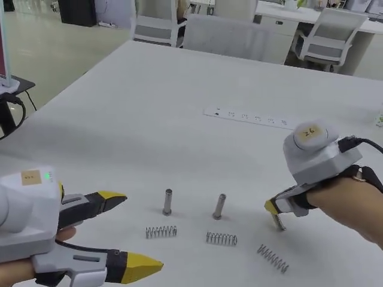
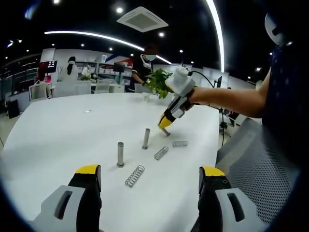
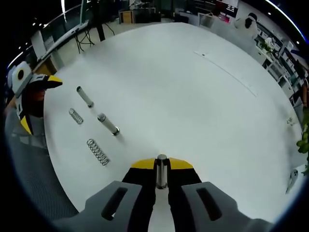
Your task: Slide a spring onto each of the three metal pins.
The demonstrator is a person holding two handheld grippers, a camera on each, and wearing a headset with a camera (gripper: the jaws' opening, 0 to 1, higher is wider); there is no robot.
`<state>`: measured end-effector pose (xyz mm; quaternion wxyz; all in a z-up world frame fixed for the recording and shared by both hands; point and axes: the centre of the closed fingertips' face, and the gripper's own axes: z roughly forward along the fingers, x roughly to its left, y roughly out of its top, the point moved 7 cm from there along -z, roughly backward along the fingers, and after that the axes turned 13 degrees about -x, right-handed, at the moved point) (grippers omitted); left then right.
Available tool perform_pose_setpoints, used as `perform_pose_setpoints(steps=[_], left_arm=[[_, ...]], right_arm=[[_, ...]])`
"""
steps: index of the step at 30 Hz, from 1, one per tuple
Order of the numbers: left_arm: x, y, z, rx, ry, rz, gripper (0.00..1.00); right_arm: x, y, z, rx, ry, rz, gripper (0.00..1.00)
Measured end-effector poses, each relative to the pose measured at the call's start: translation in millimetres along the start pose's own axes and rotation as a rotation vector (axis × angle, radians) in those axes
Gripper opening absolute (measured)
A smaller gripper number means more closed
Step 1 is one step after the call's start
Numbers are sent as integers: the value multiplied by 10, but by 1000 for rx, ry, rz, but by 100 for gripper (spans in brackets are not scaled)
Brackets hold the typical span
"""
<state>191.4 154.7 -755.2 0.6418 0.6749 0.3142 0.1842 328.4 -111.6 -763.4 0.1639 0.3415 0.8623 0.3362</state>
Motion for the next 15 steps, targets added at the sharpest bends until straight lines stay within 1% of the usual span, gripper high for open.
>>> perform_pose_setpoints(steps=[3, 10, 15], left_arm=[[-4, 0, 0, 3, -1, 1, 80], [-7, 6, -2, 3, -2, 4, 79], [-10, 6, 2, 4, -3, 4, 79]], right_arm=[[-20, 3, -14, -14, -3, 3, 5], [-5, 21, -42, -43, 2, 13, 5], [-9, 18, -49, -52, 3, 20, 5]])
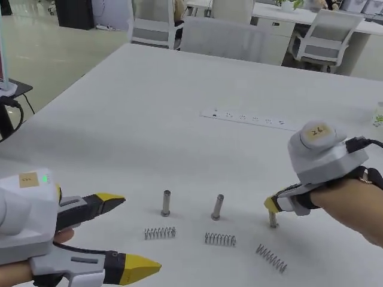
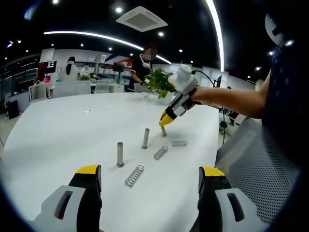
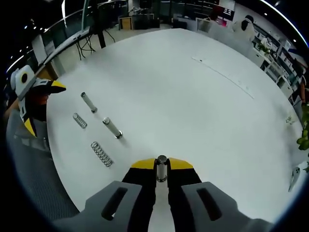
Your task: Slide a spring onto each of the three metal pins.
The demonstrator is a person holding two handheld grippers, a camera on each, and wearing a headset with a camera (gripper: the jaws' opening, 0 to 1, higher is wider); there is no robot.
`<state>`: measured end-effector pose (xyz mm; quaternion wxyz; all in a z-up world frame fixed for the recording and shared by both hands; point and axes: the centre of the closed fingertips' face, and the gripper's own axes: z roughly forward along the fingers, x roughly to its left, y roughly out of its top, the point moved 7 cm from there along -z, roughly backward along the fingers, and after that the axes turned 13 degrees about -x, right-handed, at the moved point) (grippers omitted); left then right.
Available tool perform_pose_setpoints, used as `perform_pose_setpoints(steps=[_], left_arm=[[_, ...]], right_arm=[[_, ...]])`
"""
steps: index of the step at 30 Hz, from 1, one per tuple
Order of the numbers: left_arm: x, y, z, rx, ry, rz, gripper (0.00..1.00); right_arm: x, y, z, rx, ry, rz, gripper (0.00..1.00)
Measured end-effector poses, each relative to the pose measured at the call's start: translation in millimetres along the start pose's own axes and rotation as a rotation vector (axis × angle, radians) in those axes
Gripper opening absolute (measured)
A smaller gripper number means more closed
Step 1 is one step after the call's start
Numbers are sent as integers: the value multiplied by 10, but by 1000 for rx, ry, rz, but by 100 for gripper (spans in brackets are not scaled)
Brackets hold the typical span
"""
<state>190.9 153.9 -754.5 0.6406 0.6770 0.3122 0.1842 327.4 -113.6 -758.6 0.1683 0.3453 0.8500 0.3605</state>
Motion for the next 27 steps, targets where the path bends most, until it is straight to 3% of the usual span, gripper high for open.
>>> perform_pose_setpoints(steps=[27], left_arm=[[-4, -7, 4, 7, 2, -1, 79]], right_arm=[[-5, -7, -25, -72, 12, 21, 5]])
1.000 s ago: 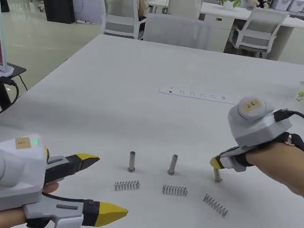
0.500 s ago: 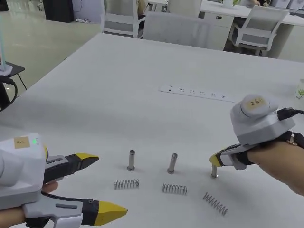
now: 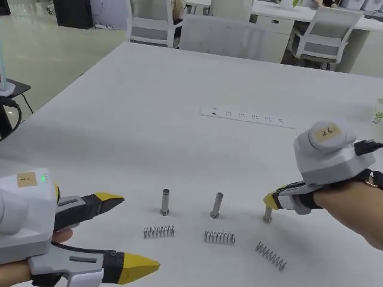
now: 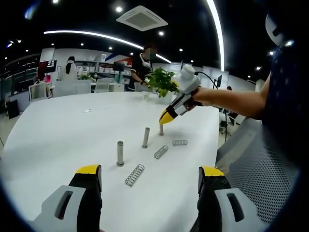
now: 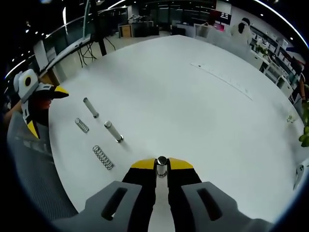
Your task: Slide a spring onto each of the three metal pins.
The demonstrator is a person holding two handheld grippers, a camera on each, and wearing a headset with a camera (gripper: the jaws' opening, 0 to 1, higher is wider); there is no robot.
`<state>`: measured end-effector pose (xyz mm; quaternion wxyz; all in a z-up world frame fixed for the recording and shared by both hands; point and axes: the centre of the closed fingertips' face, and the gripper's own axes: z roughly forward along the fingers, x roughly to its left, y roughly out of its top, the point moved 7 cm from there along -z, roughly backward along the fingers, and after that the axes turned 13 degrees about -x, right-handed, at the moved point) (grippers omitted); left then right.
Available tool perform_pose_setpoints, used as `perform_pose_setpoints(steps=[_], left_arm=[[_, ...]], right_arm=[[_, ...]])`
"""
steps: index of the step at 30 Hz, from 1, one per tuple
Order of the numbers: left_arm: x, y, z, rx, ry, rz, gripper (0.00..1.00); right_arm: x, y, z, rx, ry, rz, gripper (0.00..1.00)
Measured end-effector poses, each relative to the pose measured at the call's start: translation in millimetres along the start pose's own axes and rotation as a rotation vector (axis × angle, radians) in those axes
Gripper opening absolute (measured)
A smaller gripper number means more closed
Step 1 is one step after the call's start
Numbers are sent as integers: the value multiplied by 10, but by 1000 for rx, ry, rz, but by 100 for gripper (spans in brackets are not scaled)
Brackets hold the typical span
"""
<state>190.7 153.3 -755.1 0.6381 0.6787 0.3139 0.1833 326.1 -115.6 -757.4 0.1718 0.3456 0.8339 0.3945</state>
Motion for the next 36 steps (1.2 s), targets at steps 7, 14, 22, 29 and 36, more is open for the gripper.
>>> perform_pose_setpoints(steps=[7, 14, 22, 29, 36], left_arm=[[-1, -2, 0, 1, -1, -1, 79], [-2, -2, 11, 2, -5, -2, 78], [-5, 0, 16, 4, -10, -2, 78], [-9, -1, 16, 4, -13, -2, 78], [-12, 0, 11, 5, -15, -3, 78]], right_arm=[[-4, -10, -7, -12, 9, 8, 5], [1, -29, -37, -9, 14, -11, 6], [7, -40, -58, 5, 18, -37, 6], [22, -41, -65, 10, 22, -51, 6], [18, -42, -66, 10, 28, -62, 10]])
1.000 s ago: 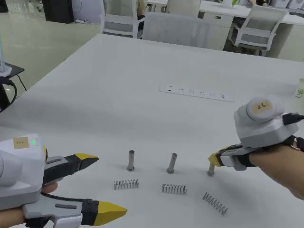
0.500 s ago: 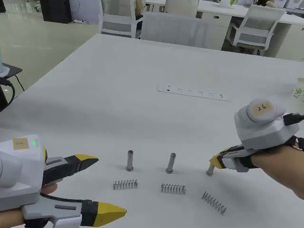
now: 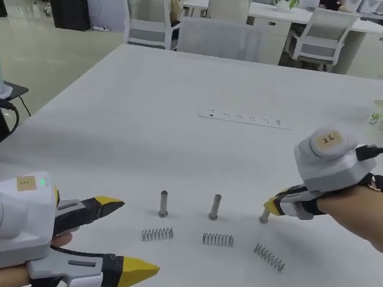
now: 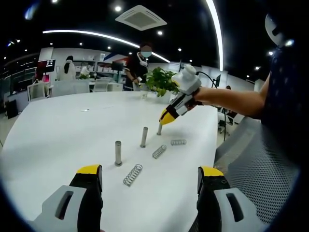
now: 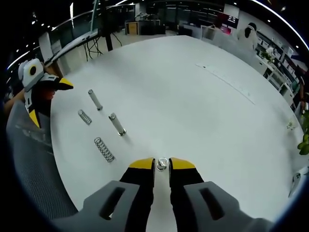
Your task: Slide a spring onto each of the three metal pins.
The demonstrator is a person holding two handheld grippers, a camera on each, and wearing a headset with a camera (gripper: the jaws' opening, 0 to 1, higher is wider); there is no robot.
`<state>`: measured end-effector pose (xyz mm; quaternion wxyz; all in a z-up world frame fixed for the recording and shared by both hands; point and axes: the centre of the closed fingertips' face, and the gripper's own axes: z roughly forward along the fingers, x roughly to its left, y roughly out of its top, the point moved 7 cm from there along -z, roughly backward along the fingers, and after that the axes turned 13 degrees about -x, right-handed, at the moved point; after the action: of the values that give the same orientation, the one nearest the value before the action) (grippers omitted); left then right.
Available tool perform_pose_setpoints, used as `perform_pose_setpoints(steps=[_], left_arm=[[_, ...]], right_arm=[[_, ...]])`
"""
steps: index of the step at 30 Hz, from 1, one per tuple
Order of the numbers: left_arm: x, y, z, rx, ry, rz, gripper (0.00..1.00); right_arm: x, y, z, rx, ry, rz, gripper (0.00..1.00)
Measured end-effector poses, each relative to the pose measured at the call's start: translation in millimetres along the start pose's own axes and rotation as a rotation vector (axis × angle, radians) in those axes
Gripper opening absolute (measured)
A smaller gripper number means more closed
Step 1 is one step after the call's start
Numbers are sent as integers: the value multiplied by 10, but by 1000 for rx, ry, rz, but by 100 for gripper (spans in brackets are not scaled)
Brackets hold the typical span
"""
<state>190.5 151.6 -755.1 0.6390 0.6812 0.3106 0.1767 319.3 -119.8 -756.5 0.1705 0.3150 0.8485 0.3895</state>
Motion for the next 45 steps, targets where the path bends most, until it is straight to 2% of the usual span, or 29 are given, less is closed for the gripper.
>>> perform_pose_setpoints(steps=[17, 29, 38, 45], left_arm=[[-5, 2, -4, -2, -4, 2, 77], [4, 0, -1, -3, -5, 1, 77], [7, -2, 13, -2, -8, -1, 77], [6, -1, 14, -5, -7, -3, 77]], right_arm=[[37, -37, -72, -15, 4, -40, 27], [47, -126, -157, -10, 8, -54, 34], [104, -216, -247, 11, 33, -53, 36], [228, -269, -299, 33, 83, -60, 36]])
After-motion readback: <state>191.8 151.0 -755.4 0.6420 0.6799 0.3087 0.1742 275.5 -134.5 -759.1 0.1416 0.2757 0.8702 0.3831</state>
